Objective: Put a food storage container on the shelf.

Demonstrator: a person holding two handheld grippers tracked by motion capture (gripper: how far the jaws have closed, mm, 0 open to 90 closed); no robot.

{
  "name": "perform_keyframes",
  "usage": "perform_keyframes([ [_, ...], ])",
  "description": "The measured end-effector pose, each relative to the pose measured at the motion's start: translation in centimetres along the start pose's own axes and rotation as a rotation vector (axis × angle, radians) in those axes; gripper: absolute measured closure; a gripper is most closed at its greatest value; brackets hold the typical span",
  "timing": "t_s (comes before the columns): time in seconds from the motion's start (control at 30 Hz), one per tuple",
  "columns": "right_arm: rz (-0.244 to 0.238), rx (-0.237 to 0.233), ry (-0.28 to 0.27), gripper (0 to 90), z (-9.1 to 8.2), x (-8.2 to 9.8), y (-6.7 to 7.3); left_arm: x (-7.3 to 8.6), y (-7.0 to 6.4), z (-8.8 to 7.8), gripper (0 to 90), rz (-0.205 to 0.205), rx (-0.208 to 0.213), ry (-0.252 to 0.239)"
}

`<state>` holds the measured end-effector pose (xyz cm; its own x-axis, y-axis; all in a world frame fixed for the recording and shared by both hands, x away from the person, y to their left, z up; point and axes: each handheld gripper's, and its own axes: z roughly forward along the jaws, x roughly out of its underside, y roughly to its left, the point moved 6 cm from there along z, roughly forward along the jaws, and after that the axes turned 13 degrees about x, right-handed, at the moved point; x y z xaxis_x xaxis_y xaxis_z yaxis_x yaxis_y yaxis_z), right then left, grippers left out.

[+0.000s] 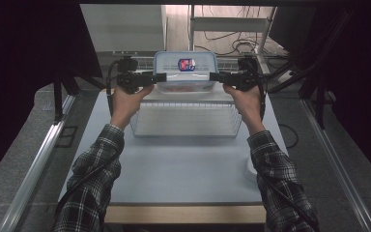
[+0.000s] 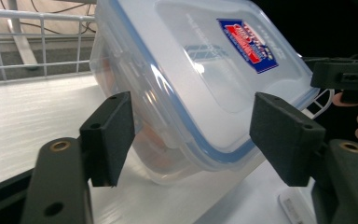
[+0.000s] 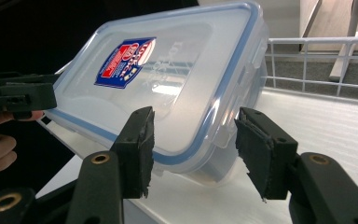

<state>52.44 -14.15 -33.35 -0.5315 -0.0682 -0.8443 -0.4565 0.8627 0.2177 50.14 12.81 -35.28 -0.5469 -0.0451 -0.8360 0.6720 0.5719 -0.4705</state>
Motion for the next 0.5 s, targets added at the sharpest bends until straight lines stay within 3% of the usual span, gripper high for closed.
perform_keyframes([
  [0.27, 0.014, 0.020, -0.001, 51.5, 0.09, -0.47, -0.13, -0.71, 0.08, 0.02, 35.3, 0.004, -0.041, 0.008],
  [0.5, 0.007, 0.027, 0.013, 52.2, -0.02, -0.54, 0.08, -0.77, 0.13, -0.26, 38.4, -0.001, -0.036, 0.020],
])
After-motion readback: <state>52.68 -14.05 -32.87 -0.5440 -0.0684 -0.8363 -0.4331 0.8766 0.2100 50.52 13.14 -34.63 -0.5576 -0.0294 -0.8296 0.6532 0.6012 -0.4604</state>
